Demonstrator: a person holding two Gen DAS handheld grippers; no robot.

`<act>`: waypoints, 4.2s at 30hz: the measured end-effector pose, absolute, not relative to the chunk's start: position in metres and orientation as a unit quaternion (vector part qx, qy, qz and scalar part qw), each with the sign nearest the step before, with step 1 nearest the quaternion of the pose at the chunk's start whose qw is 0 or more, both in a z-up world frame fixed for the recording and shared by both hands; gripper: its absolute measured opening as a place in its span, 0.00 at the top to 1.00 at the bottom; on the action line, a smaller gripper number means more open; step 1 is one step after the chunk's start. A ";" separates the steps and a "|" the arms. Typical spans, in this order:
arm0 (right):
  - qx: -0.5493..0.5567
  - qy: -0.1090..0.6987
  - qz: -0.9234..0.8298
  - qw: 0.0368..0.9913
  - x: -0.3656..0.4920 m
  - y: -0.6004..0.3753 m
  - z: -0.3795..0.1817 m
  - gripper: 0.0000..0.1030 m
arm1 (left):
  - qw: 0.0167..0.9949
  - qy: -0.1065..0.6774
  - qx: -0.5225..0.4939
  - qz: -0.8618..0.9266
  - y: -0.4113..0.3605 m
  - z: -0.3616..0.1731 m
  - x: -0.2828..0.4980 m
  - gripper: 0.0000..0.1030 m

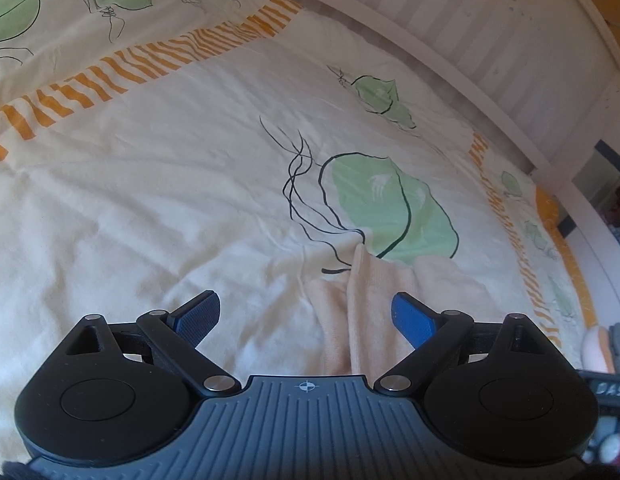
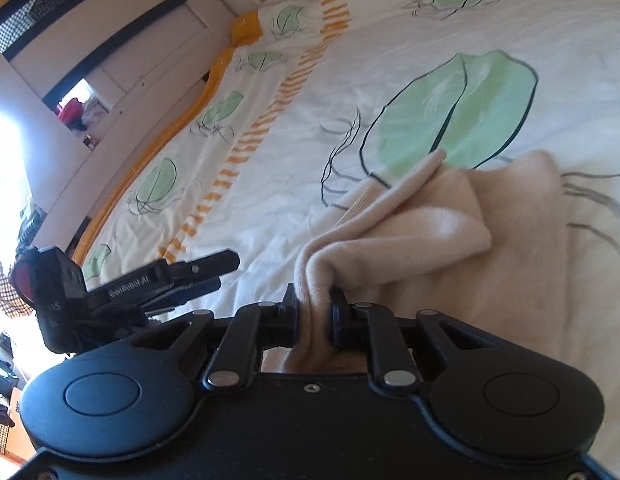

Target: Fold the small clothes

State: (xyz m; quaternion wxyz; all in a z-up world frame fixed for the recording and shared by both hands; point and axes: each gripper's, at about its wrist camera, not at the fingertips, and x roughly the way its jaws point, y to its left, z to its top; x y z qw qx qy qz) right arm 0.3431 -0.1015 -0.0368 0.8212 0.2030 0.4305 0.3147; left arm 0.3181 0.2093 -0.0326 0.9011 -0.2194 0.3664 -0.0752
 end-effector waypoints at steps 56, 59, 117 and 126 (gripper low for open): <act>0.032 0.383 0.372 0.845 0.223 -0.059 -0.058 0.20 | 0.886 0.396 -0.119 -0.209 0.144 -0.049 0.302 0.09; 0.029 0.379 0.365 0.850 0.211 -0.073 -0.058 0.10 | 0.875 0.440 -0.120 -0.162 0.149 -0.069 0.304 0.09; 0.276 0.399 0.382 0.787 0.400 -0.170 -0.106 0.00 | 0.808 0.465 -0.243 -0.266 0.121 -0.096 0.334 0.02; 0.279 0.424 0.353 0.786 0.380 -0.185 -0.097 0.59 | 0.783 0.478 -0.279 -0.282 0.119 -0.097 0.320 0.69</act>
